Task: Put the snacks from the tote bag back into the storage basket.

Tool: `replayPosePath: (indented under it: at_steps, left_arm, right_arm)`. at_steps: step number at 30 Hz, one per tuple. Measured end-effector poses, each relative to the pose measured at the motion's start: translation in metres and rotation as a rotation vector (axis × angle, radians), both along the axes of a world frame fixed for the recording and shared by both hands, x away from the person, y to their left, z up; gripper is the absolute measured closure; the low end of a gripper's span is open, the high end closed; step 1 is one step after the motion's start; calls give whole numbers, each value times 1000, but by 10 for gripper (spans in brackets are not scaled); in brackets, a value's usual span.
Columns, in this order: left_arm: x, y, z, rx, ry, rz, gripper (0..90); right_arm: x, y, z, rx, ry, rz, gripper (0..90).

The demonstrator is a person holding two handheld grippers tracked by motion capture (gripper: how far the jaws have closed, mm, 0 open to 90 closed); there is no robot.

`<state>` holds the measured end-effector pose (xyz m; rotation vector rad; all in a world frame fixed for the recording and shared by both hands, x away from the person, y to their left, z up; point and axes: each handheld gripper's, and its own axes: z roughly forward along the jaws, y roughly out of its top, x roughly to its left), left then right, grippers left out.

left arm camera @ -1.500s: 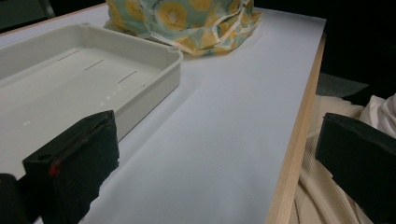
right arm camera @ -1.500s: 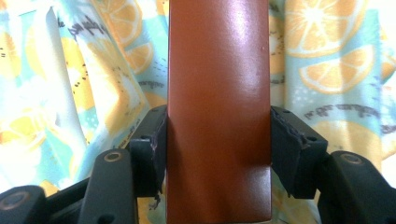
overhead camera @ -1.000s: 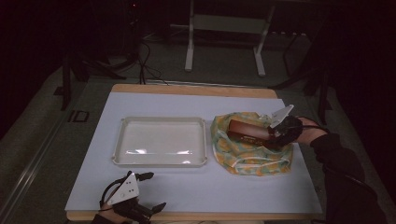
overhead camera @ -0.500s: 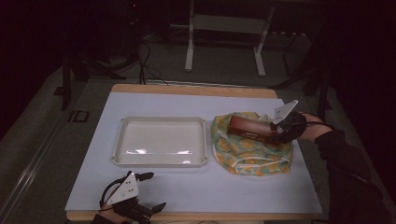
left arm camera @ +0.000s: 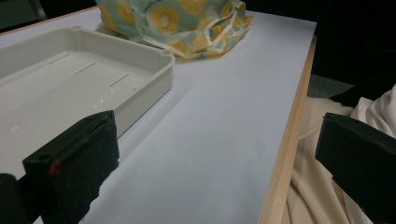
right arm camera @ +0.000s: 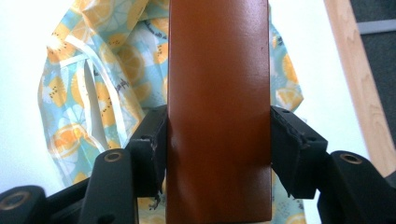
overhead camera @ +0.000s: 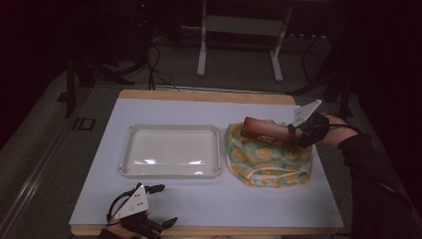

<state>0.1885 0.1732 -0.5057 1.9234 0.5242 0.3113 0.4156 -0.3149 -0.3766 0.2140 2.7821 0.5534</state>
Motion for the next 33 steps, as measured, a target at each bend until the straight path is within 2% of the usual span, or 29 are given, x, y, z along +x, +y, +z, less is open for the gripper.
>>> replayPosePath:
  at_steps: [6,11,22,33]
  left_arm:
    - [0,0,0,5,1,-1,0]
    - [0,0,0,-2,1,-2,0]
    - [-1,0,0,-7,5,-11,0]
    - [-1,-1,0,-2,2,-21,0]
  right_arm:
    - [-2,8,14,9,-11,19,430]
    - [-1,19,26,-11,-18,36,431]
    - [-2,47,37,-14,-35,103,431]
    - [-3,78,42,-31,-37,172,431]
